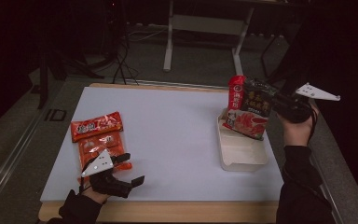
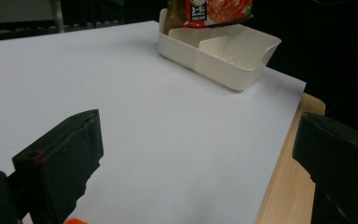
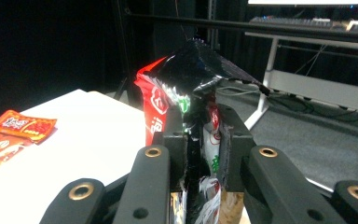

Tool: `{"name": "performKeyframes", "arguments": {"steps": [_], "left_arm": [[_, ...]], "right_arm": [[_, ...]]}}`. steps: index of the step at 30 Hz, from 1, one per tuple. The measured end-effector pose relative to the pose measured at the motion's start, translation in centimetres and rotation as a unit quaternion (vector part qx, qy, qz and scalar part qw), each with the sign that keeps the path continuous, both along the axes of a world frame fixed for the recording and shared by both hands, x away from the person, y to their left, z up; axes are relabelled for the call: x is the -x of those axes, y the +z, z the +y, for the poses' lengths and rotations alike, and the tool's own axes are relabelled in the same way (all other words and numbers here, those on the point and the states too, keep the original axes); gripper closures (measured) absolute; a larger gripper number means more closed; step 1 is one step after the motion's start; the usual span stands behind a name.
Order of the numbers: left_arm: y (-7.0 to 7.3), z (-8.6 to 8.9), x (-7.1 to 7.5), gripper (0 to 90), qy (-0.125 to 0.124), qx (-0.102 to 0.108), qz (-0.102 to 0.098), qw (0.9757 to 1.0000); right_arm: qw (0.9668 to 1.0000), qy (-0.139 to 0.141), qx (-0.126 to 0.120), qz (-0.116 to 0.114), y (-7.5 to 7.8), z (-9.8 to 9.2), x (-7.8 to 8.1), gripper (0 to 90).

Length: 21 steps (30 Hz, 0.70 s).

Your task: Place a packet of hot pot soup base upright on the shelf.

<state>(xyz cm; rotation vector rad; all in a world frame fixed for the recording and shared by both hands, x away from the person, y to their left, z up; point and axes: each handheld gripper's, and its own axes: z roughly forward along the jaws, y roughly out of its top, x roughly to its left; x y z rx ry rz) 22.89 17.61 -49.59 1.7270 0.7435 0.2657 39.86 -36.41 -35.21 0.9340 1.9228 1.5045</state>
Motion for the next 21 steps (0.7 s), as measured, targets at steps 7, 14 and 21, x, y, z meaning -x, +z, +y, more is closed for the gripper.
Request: {"name": "performKeyframes", "arguments": {"steps": [7, 14, 21], "left_arm": [[-0.2, 0.3, -0.2, 2.2, 0.003, 0.01, 0.004, 0.9999], [-0.4, 0.3, -0.4, 2.2, 0.004, 0.015, 0.006, 0.9999], [-0.6, 0.5, -0.4, 2.2, 0.008, 0.02, 0.012, 0.9997]], "right_arm": [[1.0, 0.007, 0.0, -0.001, -2.3, -0.3, -1.7, 76.5], [0.9989, 0.046, 0.003, -0.012, -3.6, 0.1, -2.4, 76.3], [0.9978, 0.066, 0.005, 0.007, -4.5, 0.4, -2.7, 75.5]]}}
